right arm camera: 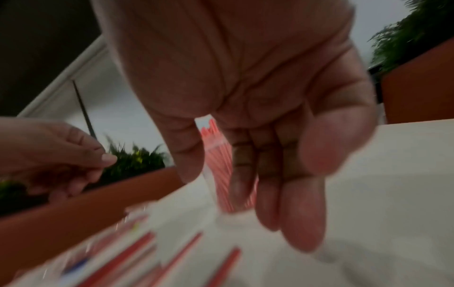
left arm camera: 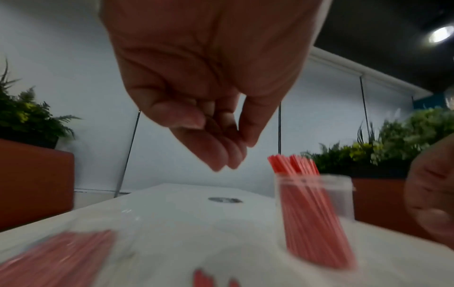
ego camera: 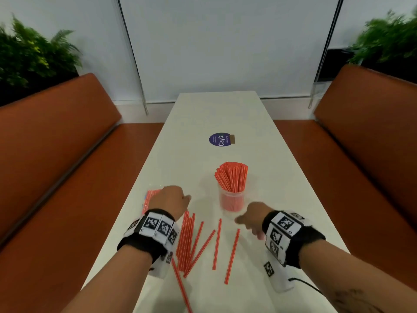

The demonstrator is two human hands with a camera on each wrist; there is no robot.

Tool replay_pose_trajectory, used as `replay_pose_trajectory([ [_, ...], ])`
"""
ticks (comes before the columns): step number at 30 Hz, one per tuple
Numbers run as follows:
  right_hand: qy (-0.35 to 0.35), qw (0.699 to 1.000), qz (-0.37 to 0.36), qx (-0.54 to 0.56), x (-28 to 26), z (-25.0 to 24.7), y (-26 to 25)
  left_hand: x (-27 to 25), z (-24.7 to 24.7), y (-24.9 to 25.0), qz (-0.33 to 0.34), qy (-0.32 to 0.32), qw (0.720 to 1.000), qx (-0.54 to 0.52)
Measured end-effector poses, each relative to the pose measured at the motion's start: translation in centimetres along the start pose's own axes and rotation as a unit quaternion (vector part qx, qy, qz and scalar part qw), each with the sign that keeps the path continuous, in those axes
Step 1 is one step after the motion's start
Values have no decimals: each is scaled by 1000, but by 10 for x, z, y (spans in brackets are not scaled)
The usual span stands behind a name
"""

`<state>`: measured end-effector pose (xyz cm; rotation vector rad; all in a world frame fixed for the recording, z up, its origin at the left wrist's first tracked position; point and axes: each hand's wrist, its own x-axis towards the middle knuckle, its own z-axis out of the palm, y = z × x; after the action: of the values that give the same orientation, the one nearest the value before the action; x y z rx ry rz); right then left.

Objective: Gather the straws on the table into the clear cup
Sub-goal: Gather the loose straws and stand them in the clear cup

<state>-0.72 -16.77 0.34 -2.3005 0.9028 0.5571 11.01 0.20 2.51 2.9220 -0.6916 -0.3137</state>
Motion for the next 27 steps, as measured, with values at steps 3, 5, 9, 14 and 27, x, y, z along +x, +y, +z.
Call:
replay_pose_trajectory([
  [3, -43, 989, -17, -144, -7, 26, -1, -10, 18, -20, -33, -87, 995, 41],
  [5, -39, 986, -31, -162, -10, 39, -7, -18, 26, -26, -50, -128, 989, 55],
  [9, -13, 990, -45, -137, -9, 57, -27, -32, 37, -31, -52, -166, 981, 84],
  [14, 1, 964, -99, -248, -11, 61, -51, -45, 49, -35, -54, -184, 980, 55],
  [27, -8, 964, -44, -263, -1, 66, -48, -39, 69, -24, -60, -132, 989, 36],
])
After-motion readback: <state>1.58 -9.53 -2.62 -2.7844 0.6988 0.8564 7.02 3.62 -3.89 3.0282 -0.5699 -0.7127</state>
